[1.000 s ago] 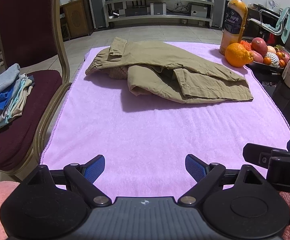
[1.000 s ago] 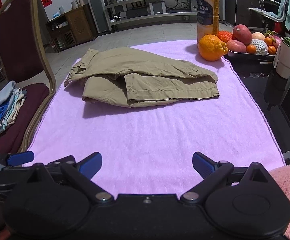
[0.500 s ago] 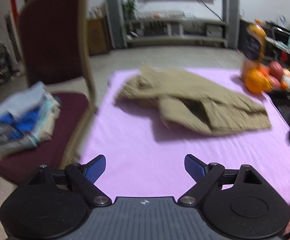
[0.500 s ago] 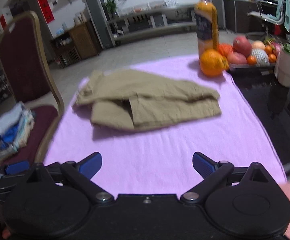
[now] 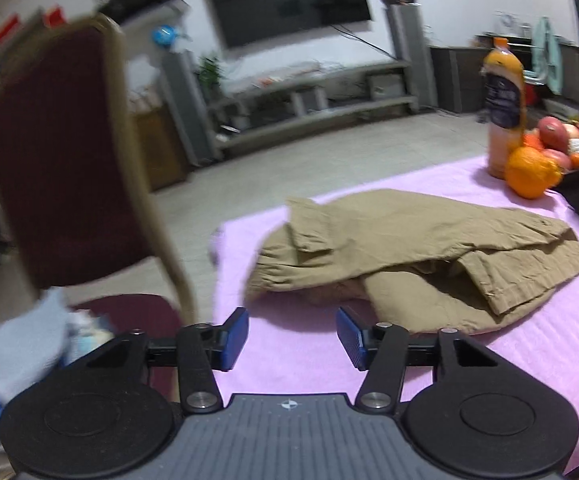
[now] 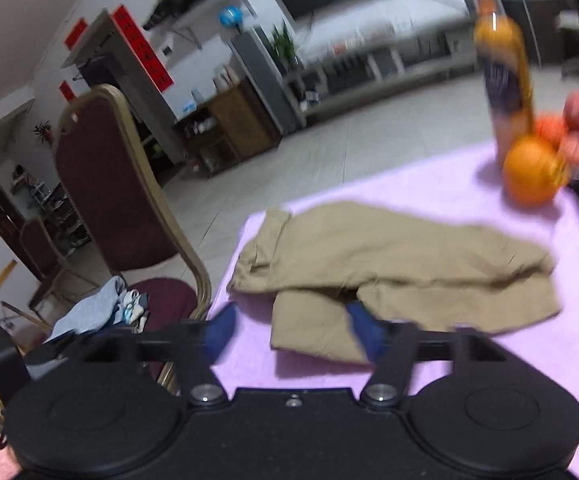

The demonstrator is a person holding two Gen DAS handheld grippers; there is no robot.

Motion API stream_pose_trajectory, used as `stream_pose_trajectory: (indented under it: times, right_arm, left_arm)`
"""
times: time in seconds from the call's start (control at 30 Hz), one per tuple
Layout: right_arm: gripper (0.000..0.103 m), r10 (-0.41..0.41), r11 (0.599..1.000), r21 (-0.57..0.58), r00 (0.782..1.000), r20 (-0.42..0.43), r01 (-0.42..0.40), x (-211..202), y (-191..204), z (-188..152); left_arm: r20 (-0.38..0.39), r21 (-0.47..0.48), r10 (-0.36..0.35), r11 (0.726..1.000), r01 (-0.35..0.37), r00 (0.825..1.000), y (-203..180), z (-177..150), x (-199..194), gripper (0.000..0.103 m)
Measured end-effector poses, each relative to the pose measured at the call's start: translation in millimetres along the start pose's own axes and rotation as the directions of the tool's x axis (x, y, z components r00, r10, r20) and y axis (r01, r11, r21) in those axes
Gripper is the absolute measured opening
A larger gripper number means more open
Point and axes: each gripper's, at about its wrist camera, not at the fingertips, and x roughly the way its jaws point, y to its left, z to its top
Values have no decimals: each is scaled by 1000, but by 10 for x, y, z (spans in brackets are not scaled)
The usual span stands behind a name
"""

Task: Fold clothes
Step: 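Grasp the khaki trousers with the right gripper while the left gripper reaches toward them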

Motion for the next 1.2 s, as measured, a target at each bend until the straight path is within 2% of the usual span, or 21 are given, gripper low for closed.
stream_pose_trajectory:
  times: [0.13, 0.23, 0.27, 0.33, 0.37, 0.47, 0.5, 0.53, 0.57, 0.6, 0.63, 0.8, 0.9, 0.93, 1.0, 1.07, 1.2]
  right_arm:
    - [50, 66, 986, 161, 992, -110, -48, 685, -185, -131]
    - [55, 112, 961, 267, 981, -161, -66, 1188, -239, -309]
    - [57, 106, 961, 271, 982, -155, -61, 1314, -223, -369]
    - [71, 86, 961, 273, 987, -139, -45, 1559, -183, -488]
    - [73, 67, 962, 271, 989, -128, -30, 1664, -160, -525]
    - [76, 1, 965, 262, 999, -54, 13, 1870, -86, -588]
    - [72, -36, 965, 261, 999, -7, 36, 1872, -62, -583]
    - [54, -66, 964, 259, 997, 49, 51, 1835, -42, -563]
    - [43, -89, 972, 225, 992, 87, 67, 1768, 0, -493]
    - [11, -108, 979, 187, 987, 122, 84, 1697, 47, -416]
    - [4, -127, 984, 148, 979, 158, 103, 1626, 93, -339]
    - [4, -114, 993, 7, 964, 240, 115, 848, 387, 404]
    - [4, -109, 992, -40, 960, 257, 123, 174, 555, 718]
    - [4, -109, 990, -55, 959, 260, 127, -52, 602, 803]
    - [4, -115, 987, -79, 961, 251, 138, -334, 626, 885]
    - [4, -128, 986, -76, 964, 233, 149, -530, 592, 927]
    - [4, -186, 982, 18, 977, 103, 186, -356, 116, 748]
  left_arm:
    - [-47, -99, -48, 994, 43, 998, 86, -8, 391, 59]
    - [-81, -229, -104, 970, 83, 991, 197, -93, 563, 59]
    - [-98, -247, -111, 966, 83, 989, 214, -104, 589, 58]
    - [-90, -248, -108, 965, 82, 990, 216, -101, 567, 62]
    - [-83, -246, -103, 966, 80, 991, 214, -97, 551, 63]
    - [-93, -252, -98, 965, 71, 991, 211, -92, 579, 63]
    - [-99, -258, -101, 964, 72, 990, 219, -94, 593, 63]
    - [-101, -263, -105, 962, 75, 989, 234, -100, 595, 63]
    - [-101, -268, -107, 960, 77, 989, 248, -105, 594, 63]
    - [-97, -272, -103, 960, 74, 990, 260, -104, 581, 63]
    - [-89, -272, -95, 960, 67, 992, 272, -99, 562, 63]
    - [-24, -292, -57, 955, 48, 998, 332, -123, 365, 63]
    - [31, -329, -87, 940, 92, 996, 347, -156, 149, 64]
    - [57, -338, -113, 933, 125, 992, 324, -159, 64, 68]
    - [110, -347, -188, 913, 215, 976, 236, -164, -80, 75]
    - [137, -345, -267, 890, 299, 954, 62, -205, -163, 76]
    - [97, -298, -404, 860, 414, 910, -405, -362, -193, 74]
